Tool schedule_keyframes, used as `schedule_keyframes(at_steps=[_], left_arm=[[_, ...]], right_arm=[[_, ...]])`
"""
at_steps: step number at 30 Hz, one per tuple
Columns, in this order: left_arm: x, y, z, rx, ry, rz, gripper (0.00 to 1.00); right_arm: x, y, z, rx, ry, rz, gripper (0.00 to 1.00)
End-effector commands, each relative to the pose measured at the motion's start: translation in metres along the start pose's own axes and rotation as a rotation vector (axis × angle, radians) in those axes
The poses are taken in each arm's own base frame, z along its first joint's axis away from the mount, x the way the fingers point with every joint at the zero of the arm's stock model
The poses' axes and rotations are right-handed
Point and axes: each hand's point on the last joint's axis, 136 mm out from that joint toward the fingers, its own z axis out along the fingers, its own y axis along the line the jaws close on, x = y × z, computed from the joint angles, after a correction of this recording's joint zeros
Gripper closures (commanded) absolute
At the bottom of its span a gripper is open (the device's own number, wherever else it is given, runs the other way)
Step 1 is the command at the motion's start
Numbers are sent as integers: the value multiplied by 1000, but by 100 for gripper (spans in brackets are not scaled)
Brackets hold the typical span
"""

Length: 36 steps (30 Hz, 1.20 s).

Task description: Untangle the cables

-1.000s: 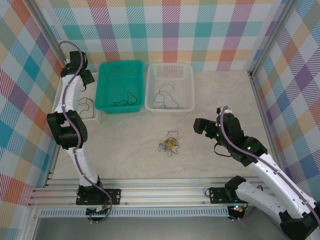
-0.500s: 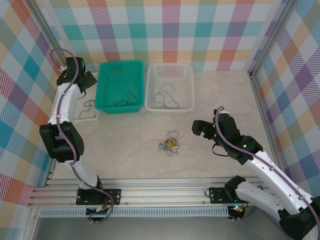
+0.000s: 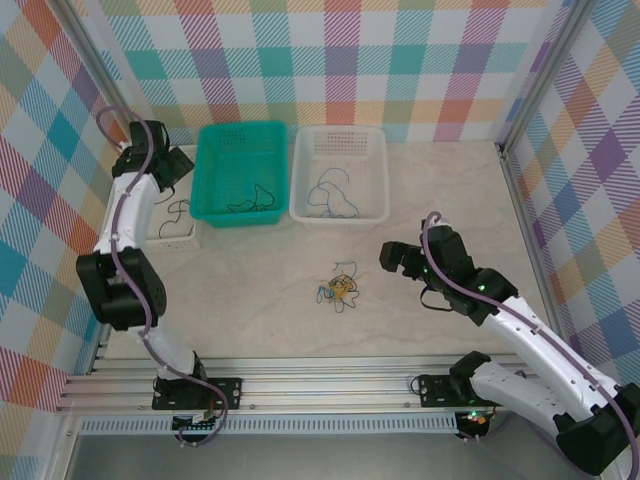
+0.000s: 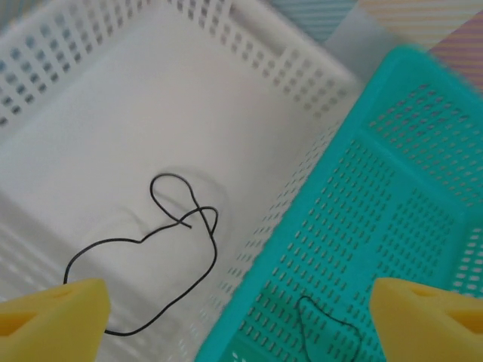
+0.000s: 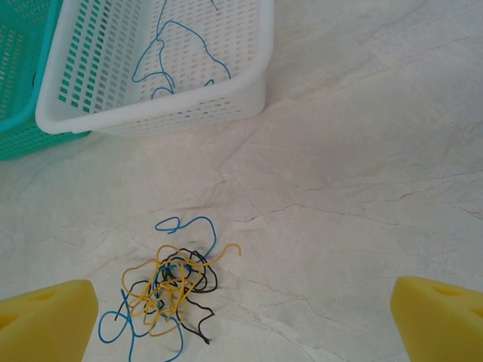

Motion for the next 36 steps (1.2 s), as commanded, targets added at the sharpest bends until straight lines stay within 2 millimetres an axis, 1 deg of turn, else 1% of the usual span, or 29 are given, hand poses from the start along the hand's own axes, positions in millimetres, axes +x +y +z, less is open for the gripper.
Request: schedule_keyframes(at_steps=[1,2,3,7,9,11,13,18,20,22,26,30,31,32,34,36], left_arm=[[29,22,41,-36,229,-107,16],[34,22,50,-53,264,-110,17],[32,19,54,-53,280,-114,19],[40,25,78,-124,334,-149,21],[47,26,90,-140,373,-170,21],[61,25,103,-146,438,-189,25],[75,29,114,-166,483,-206,26],[91,45,127,-229,496,-235,28],[96,46,130,-230,507,-242,32],[97,46,133,-226,511,-244,39],[90,47,131,-231,488,-233,66],[78,50,122,-217,466,-232,97],[74,48,119,-203,458,-229,100],[69,47,115,-190,447,-224,100],[52,40,101,-149,394,-198,100],[33,31,81,-101,328,-167,100]], right_arm=[[-3,6,-1,-21,-5,24,0],[-2,6,0,-22,-3,29,0],[-2,6,1,-23,-3,35,0],[-1,7,4,-24,5,45,0],[-2,9,5,-25,10,47,0],[-1,9,6,-23,16,46,0],[-2,9,6,-21,16,49,0],[-3,9,3,-21,13,49,0],[-3,8,2,-20,10,50,0],[-3,8,2,-19,10,53,0],[-1,7,1,-22,12,60,0],[0,3,-1,-13,1,66,0],[0,2,-1,-13,-3,67,0],[0,2,-2,-12,-5,66,0],[-1,1,-3,-11,-11,63,0],[-2,0,-4,-6,-15,61,0]])
